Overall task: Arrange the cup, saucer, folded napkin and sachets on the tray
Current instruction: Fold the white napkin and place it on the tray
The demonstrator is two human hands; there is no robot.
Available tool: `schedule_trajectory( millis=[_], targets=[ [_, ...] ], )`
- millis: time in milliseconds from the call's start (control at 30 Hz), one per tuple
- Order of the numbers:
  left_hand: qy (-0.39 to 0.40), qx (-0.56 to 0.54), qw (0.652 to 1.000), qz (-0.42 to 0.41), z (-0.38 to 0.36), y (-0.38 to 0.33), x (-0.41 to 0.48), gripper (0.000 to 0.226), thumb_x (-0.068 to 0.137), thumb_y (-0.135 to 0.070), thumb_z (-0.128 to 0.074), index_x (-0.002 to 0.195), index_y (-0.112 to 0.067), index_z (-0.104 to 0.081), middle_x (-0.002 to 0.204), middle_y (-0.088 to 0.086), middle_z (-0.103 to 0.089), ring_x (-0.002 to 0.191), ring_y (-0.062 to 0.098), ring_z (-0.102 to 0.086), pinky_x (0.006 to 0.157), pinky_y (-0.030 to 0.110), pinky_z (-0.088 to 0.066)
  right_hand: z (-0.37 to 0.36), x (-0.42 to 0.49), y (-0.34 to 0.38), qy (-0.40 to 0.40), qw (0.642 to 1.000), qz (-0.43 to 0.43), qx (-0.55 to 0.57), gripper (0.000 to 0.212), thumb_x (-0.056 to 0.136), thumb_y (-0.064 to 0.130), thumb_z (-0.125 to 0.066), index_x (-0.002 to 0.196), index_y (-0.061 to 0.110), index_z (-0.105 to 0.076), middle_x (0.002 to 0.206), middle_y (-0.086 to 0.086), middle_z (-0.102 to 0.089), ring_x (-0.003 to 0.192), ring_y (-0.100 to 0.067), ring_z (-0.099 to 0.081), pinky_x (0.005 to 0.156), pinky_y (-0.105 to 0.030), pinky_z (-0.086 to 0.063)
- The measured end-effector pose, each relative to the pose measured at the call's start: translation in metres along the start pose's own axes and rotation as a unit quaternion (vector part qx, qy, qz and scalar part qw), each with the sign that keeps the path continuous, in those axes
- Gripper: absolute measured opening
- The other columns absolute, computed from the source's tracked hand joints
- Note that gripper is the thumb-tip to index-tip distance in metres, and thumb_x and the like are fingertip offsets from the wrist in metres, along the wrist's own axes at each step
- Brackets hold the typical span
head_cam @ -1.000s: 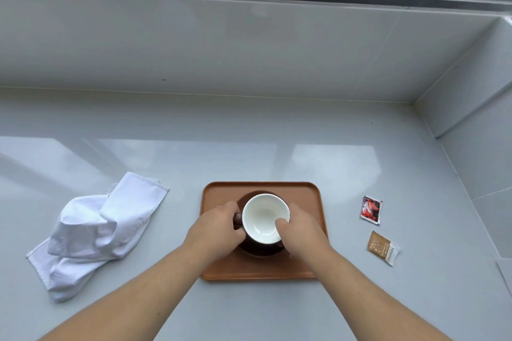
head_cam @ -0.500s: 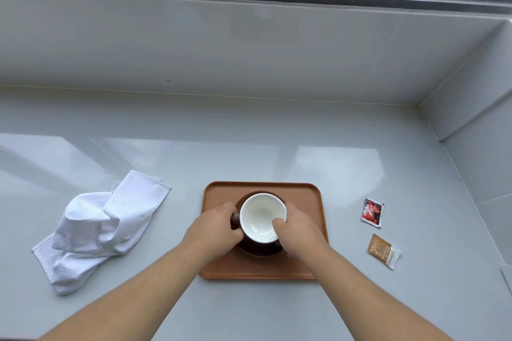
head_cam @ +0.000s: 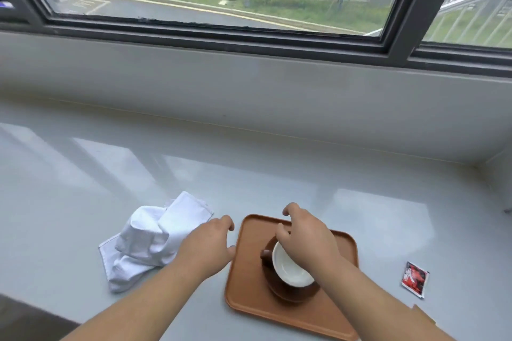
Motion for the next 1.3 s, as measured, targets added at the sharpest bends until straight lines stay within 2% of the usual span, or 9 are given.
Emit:
schedule_trajectory(
  millis=[133,267,367,533,633,833,967,1133,1300],
  targets=[
    [-0.064,0.048,0.995,0.064,0.033,0.055,-0.009,0.035,0.089,-0.043,-0.063,0.119,-0.025,-0.057,0.111,-0.005,-0.062,0.100,0.018,-0.060,0.070,0.033,-0.050,-0.039,0.012,0.084,0.068,0.990,0.125,-0.008,0.036,0.092,0.036,-0.047,0.126,0.027,-0.056,0.119,0.003,-0.066,0.104,-0.023,-0.063,0.079,-0.038,-0.053],
    [-0.068,0.063,0.987,0.127,0.046,0.114,-0.022,0.030,0.088,-0.044,-0.061,0.110,-0.023,-0.061,0.101,-0.005,-0.067,0.089,0.018,-0.066,0.069,0.036,-0.058,-0.094,0.008,0.153,0.122,0.965,0.230,-0.036,0.040,0.093,0.036,-0.052,0.132,0.027,-0.051,0.124,0.000,-0.059,0.112,-0.025,-0.056,0.079,-0.039,-0.051],
    [-0.051,0.052,0.991,0.117,0.040,0.147,-0.023,0.036,0.084,-0.051,-0.064,0.110,-0.026,-0.061,0.102,-0.007,-0.066,0.093,0.018,-0.065,0.073,0.034,-0.056,-0.126,0.011,0.184,0.128,0.950,0.270,-0.091,0.038,0.092,0.028,-0.055,0.129,0.022,-0.050,0.120,-0.005,-0.056,0.110,-0.029,-0.053,0.078,-0.041,-0.049],
    [-0.007,0.018,0.998,0.058,0.028,0.184,-0.012,0.047,0.077,-0.058,-0.069,0.114,-0.032,-0.056,0.108,-0.009,-0.057,0.104,0.015,-0.058,0.078,0.033,-0.053,-0.160,0.026,0.203,0.096,0.941,0.265,-0.189,0.050,0.083,0.009,-0.059,0.130,0.019,-0.047,0.119,-0.007,-0.051,0.105,-0.032,-0.049,0.075,-0.036,-0.038],
    [0.014,0.013,0.999,0.029,0.024,0.203,-0.003,0.052,0.074,-0.058,-0.069,0.117,-0.033,-0.052,0.110,-0.010,-0.055,0.105,0.016,-0.057,0.080,0.035,-0.053,-0.177,0.035,0.207,0.078,0.936,0.261,-0.225,0.056,0.078,0.005,-0.059,0.131,0.019,-0.045,0.121,-0.008,-0.050,0.106,-0.033,-0.049,0.078,-0.038,-0.041],
    [0.036,0.007,0.999,-0.016,0.020,0.229,0.021,0.060,0.072,-0.063,-0.065,0.123,-0.035,-0.051,0.111,-0.010,-0.058,0.103,0.015,-0.060,0.079,0.035,-0.052,-0.195,0.052,0.212,0.090,0.941,0.216,-0.246,0.036,0.085,0.009,-0.051,0.121,0.017,-0.051,0.118,-0.009,-0.055,0.107,-0.034,-0.051,0.083,-0.040,-0.041],
    [0.029,0.010,0.999,-0.031,0.017,0.233,0.030,0.070,0.064,-0.076,-0.055,0.121,-0.035,-0.050,0.105,-0.010,-0.063,0.098,0.016,-0.063,0.073,0.035,-0.050,-0.195,0.056,0.218,0.097,0.949,0.207,-0.219,0.039,0.081,0.019,-0.053,0.120,0.020,-0.052,0.115,-0.004,-0.055,0.105,-0.031,-0.050,0.086,-0.038,-0.043],
    [0.032,0.052,0.997,-0.046,0.022,0.229,0.039,0.053,0.073,-0.063,-0.052,0.116,-0.032,-0.051,0.072,-0.010,-0.052,0.070,0.021,-0.057,0.057,0.035,-0.035,-0.189,0.057,0.232,0.083,0.952,0.199,-0.216,0.027,0.088,0.025,-0.050,0.113,0.018,-0.057,0.108,-0.005,-0.058,0.101,-0.030,-0.051,0.084,-0.039,-0.043],
    [0.037,0.057,0.996,-0.065,0.036,0.233,0.047,0.026,0.086,-0.044,-0.046,0.109,-0.031,-0.051,0.070,-0.008,-0.044,0.070,0.022,-0.050,0.048,0.029,-0.022,-0.181,0.062,0.244,0.062,0.951,0.203,-0.225,0.016,0.097,0.026,-0.047,0.101,0.016,-0.059,0.101,-0.006,-0.060,0.096,-0.031,-0.053,0.077,-0.038,-0.039]
  ],
)
Point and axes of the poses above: each hand's wrist, its own x-axis towards the middle knuckle, its own z-axis out of the back of the hand, y = z × x, the point moved 7 cm from there along x, towards the middle knuckle
